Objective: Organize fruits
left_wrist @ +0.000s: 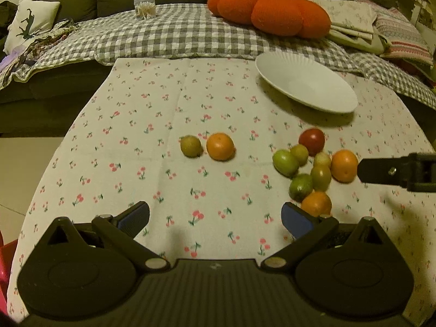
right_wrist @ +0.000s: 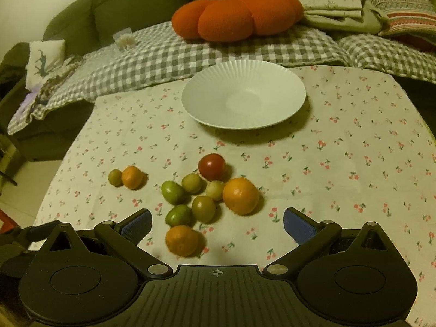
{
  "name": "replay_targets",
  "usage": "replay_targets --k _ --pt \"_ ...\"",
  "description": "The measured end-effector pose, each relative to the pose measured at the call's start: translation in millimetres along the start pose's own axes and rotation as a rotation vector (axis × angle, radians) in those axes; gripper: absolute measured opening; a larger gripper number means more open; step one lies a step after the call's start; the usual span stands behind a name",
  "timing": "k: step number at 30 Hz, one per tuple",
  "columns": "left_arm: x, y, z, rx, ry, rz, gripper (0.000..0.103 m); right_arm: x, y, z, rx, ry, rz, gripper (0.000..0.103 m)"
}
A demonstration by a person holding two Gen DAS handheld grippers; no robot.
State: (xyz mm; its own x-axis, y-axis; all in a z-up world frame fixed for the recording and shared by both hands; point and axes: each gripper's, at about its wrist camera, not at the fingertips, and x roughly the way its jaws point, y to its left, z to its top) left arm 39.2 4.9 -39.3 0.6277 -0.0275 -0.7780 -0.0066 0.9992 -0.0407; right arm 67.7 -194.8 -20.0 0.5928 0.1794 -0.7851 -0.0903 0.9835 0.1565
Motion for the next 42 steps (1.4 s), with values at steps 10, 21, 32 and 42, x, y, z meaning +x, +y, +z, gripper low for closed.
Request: replay_targets --k 10,21,32,42 --pt "16 30 16 -0.104 0.005 -0.050 0.101 27 -20 26 0.024 0.041 0.006 0.095" --pt "52 56 47 -0.239 0.036 -0.111 0.088 58 -42 24 0.072 0.128 0.033 0.066" --pt "84 78 46 -0.385 0.065 -0.136 0.054 67 -36 17 0.012 0.138 0.064 0.041" --pt "99 77 48 -0.426 0.003 -0.153 0.034 71 -31 16 -0.039 0.112 0.042 0.038"
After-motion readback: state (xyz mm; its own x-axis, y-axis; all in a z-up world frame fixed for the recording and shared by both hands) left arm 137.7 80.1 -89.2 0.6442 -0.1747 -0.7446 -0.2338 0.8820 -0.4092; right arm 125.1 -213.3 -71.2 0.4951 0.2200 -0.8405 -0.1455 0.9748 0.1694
